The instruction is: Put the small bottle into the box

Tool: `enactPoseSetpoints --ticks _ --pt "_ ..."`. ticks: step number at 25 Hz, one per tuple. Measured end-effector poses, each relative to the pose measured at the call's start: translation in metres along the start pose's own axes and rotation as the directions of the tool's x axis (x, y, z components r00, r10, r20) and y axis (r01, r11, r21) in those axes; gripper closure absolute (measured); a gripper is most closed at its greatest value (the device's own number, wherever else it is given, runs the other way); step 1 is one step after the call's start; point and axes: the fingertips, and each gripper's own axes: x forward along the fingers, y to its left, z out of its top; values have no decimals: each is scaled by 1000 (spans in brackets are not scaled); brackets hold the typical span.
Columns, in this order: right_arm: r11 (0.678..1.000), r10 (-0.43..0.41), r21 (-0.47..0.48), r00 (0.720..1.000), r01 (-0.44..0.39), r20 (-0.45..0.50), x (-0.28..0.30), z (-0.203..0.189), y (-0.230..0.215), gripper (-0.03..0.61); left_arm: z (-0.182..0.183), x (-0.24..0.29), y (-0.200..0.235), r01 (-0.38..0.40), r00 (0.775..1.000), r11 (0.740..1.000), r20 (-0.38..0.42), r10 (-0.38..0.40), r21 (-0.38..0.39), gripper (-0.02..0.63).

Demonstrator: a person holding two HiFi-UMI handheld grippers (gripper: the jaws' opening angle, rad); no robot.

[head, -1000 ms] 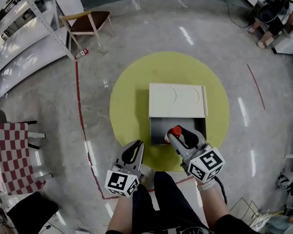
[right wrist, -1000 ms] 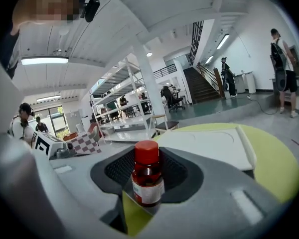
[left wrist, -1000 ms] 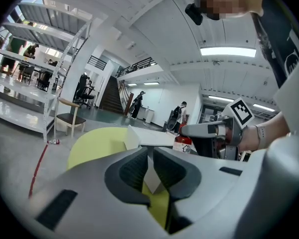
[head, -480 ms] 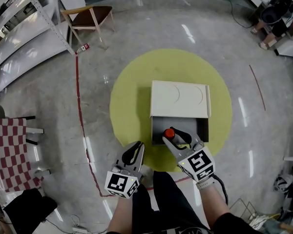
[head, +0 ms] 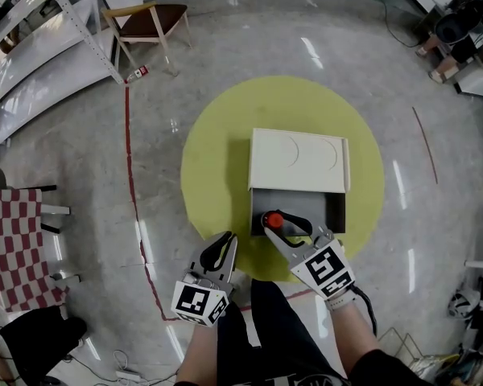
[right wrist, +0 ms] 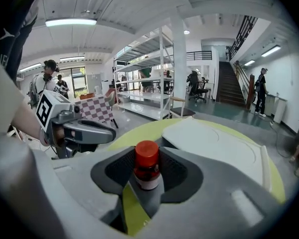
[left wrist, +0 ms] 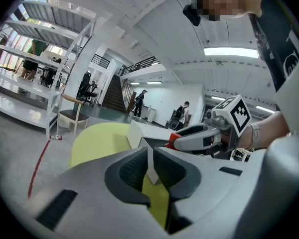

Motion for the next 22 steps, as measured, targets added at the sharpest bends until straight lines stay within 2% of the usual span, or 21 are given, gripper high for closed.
enactPoseSetpoints --ticks 12,22 --pt "1000 -14 -6 1000 14 16 4 -1 5 431 0 -3 2 0 1000 1000 10 0 -4 577" --pt "999 -19 47 998 17 54 -1 3 10 416 2 -10 1 5 1000 1000 9 -5 -1 577"
